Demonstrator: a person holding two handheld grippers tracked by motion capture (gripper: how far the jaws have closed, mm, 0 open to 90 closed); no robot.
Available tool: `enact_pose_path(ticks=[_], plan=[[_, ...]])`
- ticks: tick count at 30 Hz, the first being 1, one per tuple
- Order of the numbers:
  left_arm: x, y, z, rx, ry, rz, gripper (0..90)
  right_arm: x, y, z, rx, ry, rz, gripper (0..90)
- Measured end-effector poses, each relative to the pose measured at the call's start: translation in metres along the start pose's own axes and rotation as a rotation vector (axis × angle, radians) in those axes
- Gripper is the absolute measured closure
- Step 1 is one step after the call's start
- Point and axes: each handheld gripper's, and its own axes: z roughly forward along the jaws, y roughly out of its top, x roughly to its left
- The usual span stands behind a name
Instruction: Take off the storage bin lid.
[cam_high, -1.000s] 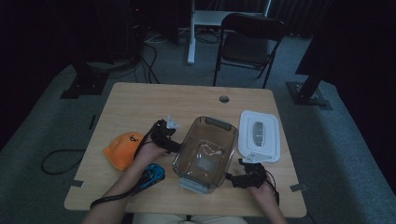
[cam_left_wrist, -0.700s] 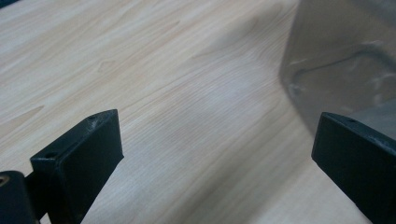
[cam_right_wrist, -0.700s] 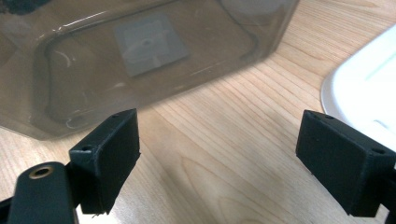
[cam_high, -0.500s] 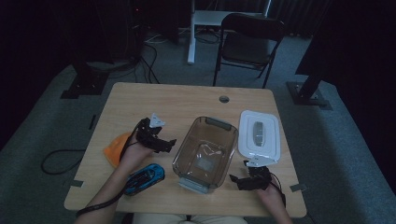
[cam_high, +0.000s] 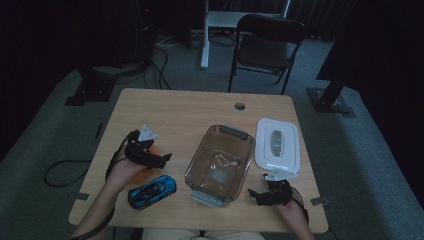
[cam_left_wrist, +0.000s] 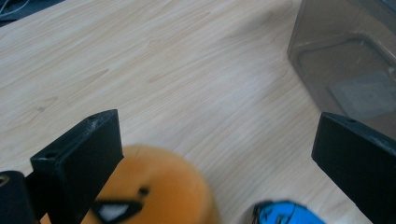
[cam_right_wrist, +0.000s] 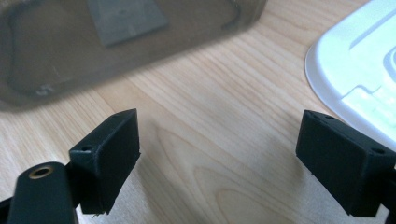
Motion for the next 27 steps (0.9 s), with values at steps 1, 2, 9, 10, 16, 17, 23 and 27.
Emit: enact_pose_path(ticks=[1,2,9,10,16,17,23,27], plan=[[0.000,0.000,0.000,0.000,0.000,0.000,2.5,0.000,-0.001,0.001,0.010,-0.005,-0.003,13.2],[0.004,-0.004,-0.007,-0.012,0.004,-0.017,2.5,0.001,-0.001,0.001,0.010,-0.010,-0.007,13.4],[0.023,-0.025,-0.023,-0.073,0.005,-0.064,2.5,0.001,0.000,0.002,0.015,-0.013,-0.009,13.1],[0.023,-0.025,-0.023,-0.073,0.005,-0.064,2.6,0.001,0.000,0.002,0.015,-0.013,-0.009,13.1],[0.029,-0.042,-0.029,0.047,0.061,-0.041,2.6,0.000,0.000,0.002,0.013,-0.011,0.001,13.1],[0.028,-0.044,-0.028,0.067,0.064,-0.035,2.6,0.000,0.000,0.002,0.013,-0.012,0.001,13.1],[0.031,-0.059,-0.022,0.114,0.060,-0.028,2.6,0.001,0.000,0.002,0.015,-0.017,-0.004,13.1],[0.037,-0.068,-0.014,0.123,0.082,-0.036,3.7,-0.001,0.000,0.002,0.012,-0.012,0.003,13.1]])
